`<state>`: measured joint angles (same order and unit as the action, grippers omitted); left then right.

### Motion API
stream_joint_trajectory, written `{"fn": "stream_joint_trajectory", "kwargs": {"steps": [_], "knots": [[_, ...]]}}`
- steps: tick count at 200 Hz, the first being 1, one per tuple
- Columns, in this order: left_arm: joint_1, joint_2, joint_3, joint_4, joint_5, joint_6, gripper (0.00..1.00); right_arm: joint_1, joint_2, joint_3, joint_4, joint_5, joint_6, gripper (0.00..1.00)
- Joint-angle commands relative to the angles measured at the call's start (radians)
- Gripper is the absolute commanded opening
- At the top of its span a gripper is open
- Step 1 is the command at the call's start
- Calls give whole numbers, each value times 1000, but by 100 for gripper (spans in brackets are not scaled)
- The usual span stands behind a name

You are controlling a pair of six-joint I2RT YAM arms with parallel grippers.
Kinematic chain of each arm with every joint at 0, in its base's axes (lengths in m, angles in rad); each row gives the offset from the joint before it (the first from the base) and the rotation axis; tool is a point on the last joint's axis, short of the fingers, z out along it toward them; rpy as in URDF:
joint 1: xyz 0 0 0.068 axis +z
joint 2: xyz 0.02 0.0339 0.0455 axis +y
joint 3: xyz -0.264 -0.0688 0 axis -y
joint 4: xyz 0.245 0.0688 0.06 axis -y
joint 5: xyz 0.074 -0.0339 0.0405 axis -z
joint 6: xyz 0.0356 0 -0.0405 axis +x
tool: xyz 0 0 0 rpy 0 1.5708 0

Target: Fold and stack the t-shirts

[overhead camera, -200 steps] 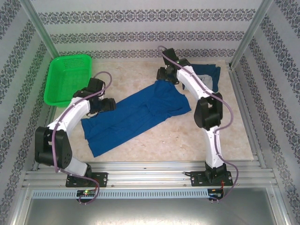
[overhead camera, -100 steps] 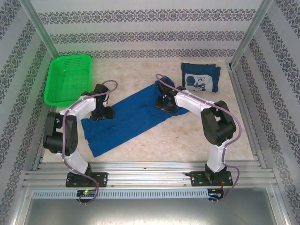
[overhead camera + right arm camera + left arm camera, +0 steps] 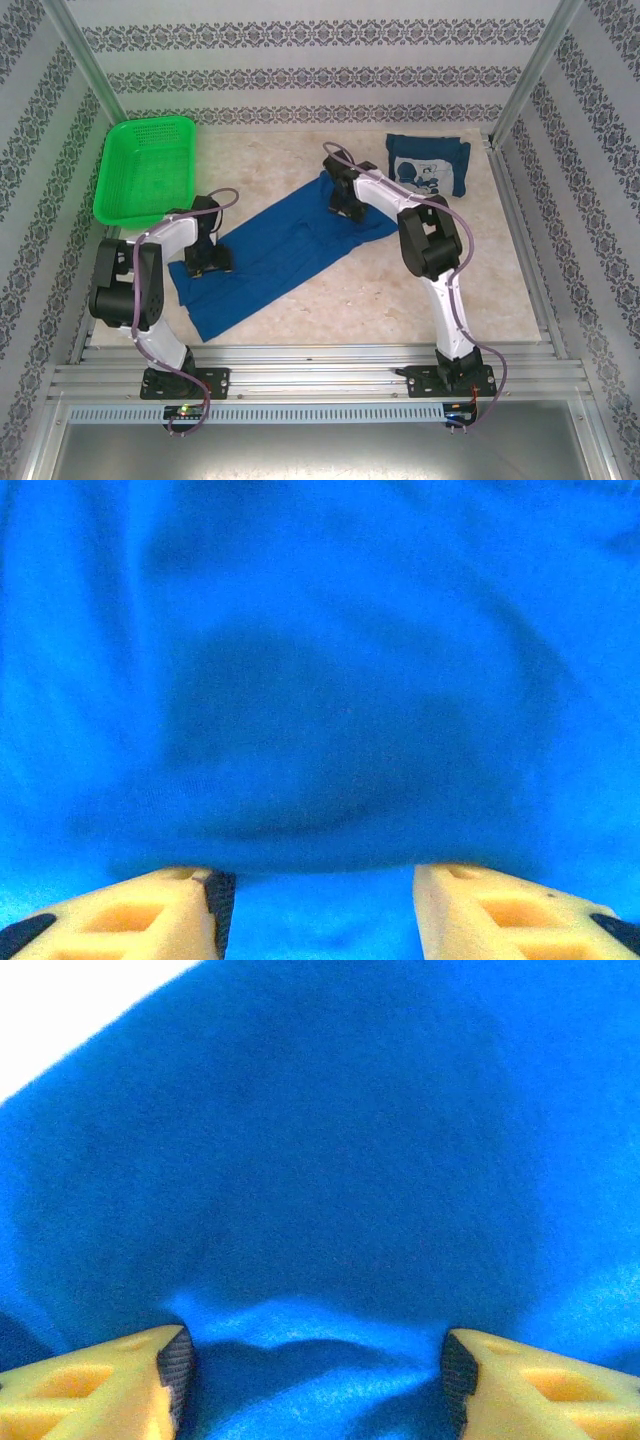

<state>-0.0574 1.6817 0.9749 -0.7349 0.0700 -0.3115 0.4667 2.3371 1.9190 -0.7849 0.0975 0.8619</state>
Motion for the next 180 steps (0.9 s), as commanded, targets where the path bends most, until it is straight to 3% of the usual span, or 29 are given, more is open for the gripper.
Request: {"fn": "stream_joint_trajectory", "kwargs": {"steps": [1,42,64,85,112,132,151,163,180], "knots": [[11,-51,-41,-71,21,-35,69,-5,145,180,-127,-14,-7,53],[13,-122,-89,-110,95,-66,71,-22,437,685,-179,-199,-40,54],[11,-153,-95,-111,175,-87,72,-51,526,775,125,-444,67,56],[10,-162,-80,-99,269,-105,73,-72,590,812,464,-551,257,59],[8,-189,-49,-58,471,-113,76,-91,642,1039,485,-598,285,63],[10,-254,-31,-49,571,-125,77,-85,460,955,329,-618,86,65],[19,-308,13,-95,567,-111,80,-57,193,703,158,-538,-125,66],[23,-318,53,-134,535,-71,81,-36,26,481,146,-498,-174,66],[43,-296,114,-199,405,-17,83,4,-164,187,149,-404,-173,66]]}}
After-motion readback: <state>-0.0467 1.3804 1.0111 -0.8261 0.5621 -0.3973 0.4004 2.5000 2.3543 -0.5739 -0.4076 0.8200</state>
